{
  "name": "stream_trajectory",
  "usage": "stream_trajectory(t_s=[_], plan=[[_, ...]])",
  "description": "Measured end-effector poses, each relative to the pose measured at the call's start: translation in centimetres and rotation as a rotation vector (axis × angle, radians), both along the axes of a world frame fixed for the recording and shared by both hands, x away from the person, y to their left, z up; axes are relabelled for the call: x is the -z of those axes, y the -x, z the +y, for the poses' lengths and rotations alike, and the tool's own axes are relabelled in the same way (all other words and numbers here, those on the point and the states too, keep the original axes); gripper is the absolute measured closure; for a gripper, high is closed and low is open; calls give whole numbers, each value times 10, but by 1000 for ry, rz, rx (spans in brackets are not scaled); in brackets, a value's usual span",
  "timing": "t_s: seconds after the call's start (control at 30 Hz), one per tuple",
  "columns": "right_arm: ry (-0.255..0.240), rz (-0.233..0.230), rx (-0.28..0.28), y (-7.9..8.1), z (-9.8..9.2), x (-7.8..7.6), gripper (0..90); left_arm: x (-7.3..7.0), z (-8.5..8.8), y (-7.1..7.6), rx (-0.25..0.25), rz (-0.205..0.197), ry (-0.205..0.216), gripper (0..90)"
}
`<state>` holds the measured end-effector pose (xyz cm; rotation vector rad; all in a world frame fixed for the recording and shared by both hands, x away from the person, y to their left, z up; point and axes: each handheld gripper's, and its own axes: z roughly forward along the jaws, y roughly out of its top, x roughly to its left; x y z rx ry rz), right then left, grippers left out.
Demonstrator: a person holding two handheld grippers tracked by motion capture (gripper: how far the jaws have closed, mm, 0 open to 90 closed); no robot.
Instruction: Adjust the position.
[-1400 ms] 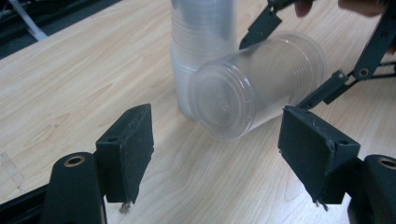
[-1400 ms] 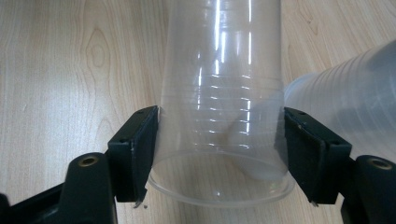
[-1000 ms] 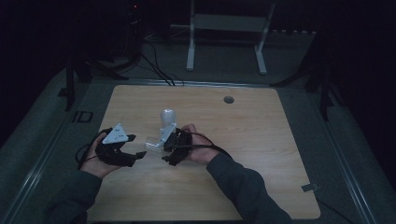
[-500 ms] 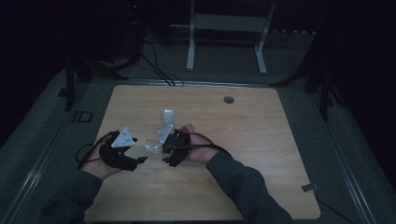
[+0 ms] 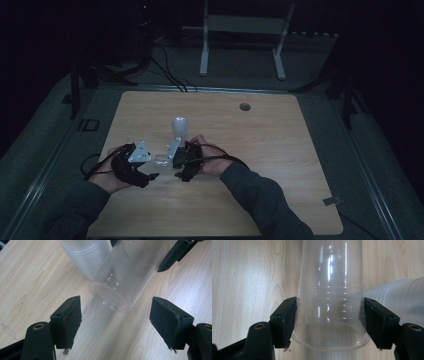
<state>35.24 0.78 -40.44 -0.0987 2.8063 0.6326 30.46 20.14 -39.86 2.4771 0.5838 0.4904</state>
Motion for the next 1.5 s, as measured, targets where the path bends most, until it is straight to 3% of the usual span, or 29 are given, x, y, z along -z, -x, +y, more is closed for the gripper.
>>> stream_trajectory(t_s=[0.7,1.07,1.33,1.5], plan=[[65,-18,-45,7,6,5,311,3,-18,3,88,11,-154,262],[78,-25,-68,10,7,7,311,5,-22,0,103,34,-149,265],[84,-43,-89,13,8,8,312,7,-24,0,128,48,-183,277],[91,-54,-91,15,9,10,312,7,-26,-1,136,59,-177,277]])
